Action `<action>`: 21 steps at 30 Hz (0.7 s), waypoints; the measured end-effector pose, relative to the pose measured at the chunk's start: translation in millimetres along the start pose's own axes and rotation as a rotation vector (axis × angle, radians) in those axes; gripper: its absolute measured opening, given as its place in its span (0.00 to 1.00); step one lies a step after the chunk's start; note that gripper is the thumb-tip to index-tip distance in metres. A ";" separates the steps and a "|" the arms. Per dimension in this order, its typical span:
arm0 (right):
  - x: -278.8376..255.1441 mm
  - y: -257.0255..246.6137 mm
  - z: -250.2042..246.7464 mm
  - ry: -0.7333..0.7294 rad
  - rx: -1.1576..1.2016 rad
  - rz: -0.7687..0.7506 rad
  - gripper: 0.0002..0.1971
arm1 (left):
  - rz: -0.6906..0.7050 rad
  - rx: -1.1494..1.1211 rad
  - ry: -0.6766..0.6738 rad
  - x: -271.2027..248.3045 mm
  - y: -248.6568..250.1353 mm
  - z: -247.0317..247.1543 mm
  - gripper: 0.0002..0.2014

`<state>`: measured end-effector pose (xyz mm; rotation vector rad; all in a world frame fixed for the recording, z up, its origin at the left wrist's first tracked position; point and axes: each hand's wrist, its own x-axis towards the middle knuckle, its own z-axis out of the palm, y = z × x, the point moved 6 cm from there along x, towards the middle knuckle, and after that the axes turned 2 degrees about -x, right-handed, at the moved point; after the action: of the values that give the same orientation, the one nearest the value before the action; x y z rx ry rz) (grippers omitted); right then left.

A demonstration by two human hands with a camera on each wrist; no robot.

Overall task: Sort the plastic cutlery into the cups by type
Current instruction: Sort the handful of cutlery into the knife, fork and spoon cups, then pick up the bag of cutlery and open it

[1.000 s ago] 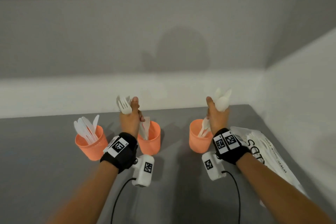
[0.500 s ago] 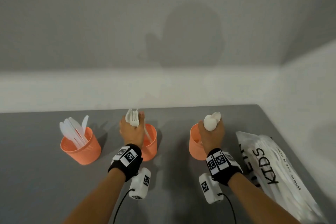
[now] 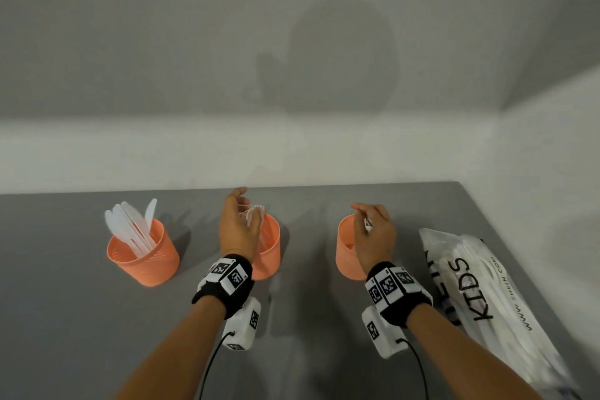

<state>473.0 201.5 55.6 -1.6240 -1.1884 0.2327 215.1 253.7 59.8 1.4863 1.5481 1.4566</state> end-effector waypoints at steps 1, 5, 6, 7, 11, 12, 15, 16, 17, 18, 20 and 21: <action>0.8 -0.9 -0.9 0.000 -0.030 -0.013 0.13 | 0.056 0.055 -0.021 -0.2 3.0 1.0 0.15; 3.2 -4.3 6.3 -0.140 -0.281 -0.049 0.24 | 0.146 0.329 -0.197 -4.5 3.0 10.2 0.28; 3.9 -3.6 9.0 -0.208 -0.409 -0.030 0.28 | 0.159 0.425 -0.247 -5.0 0.2 14.0 0.33; 4.5 -2.7 10.5 -0.275 -0.537 -0.002 0.30 | 0.178 0.535 -0.294 -5.6 -0.9 17.8 0.37; 10.0 -9.3 4.0 -0.405 -0.737 0.078 0.30 | 0.129 0.786 -0.415 -4.7 3.4 27.2 0.35; 10.6 -13.2 -0.4 -0.401 -0.724 0.080 0.31 | 0.097 0.782 -0.429 -5.0 7.7 26.4 0.34; 12.4 -23.5 -17.4 -0.395 -0.656 0.079 0.32 | 0.079 0.720 -0.439 -5.7 20.9 20.3 0.36; 13.7 -25.0 -24.2 -0.405 -0.638 0.091 0.32 | 0.089 0.680 -0.432 -7.3 26.7 16.7 0.37; 14.8 -26.0 -32.1 -0.417 -0.625 0.107 0.32 | 0.100 0.620 -0.422 -9.2 32.8 12.3 0.39; 16.2 -25.2 -39.5 -0.434 -0.617 0.118 0.31 | 0.103 0.533 -0.413 -12.6 40.6 7.8 0.39; 17.9 -22.7 -51.4 -0.483 -0.556 0.119 0.29 | 0.092 0.329 -0.390 -23.0 58.4 -2.5 0.35; 17.3 -21.3 -56.7 -0.513 -0.491 0.118 0.28 | 0.083 0.239 -0.372 -29.3 65.1 -8.6 0.33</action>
<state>506.6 178.4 103.7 -2.1448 -1.6276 0.4836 236.6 211.2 113.6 1.8562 1.4775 0.9864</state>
